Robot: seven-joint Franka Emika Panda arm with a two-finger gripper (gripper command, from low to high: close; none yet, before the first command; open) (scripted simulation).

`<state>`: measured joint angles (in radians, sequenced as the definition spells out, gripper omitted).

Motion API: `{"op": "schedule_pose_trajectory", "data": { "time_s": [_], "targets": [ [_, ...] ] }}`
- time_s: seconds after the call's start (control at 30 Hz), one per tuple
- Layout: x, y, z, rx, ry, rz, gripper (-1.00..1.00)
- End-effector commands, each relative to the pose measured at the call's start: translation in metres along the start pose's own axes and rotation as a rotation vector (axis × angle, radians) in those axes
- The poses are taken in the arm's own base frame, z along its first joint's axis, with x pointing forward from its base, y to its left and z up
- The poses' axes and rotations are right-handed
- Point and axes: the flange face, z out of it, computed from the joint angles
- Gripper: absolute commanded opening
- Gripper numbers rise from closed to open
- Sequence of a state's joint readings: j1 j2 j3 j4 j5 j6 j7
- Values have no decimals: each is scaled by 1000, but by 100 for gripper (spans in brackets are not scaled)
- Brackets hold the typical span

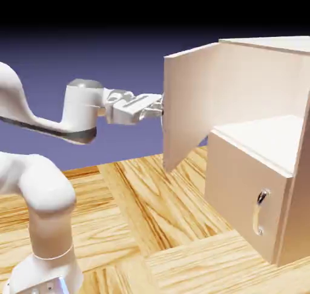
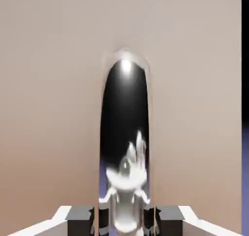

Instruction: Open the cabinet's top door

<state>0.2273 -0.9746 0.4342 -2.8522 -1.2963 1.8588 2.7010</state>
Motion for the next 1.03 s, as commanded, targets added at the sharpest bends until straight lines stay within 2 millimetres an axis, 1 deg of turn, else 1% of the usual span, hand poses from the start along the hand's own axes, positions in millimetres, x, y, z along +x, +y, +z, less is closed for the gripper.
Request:
{"op": "schedule_pose_trajectory", "data": {
  "time_s": [0.0, 0.3, 0.5, 0.7, 1.0],
  "targets": [
    [-2, -2, -8, -18, 17, 0, -100],
    [-33, -33, -81, -180, 179, 0, -100],
    [-58, -58, -119, -278, 277, 0, -100],
    [-77, -77, -143, -348, 347, 0, -100],
    [-97, -97, -164, -414, 413, 0, -100]
  ]
}}
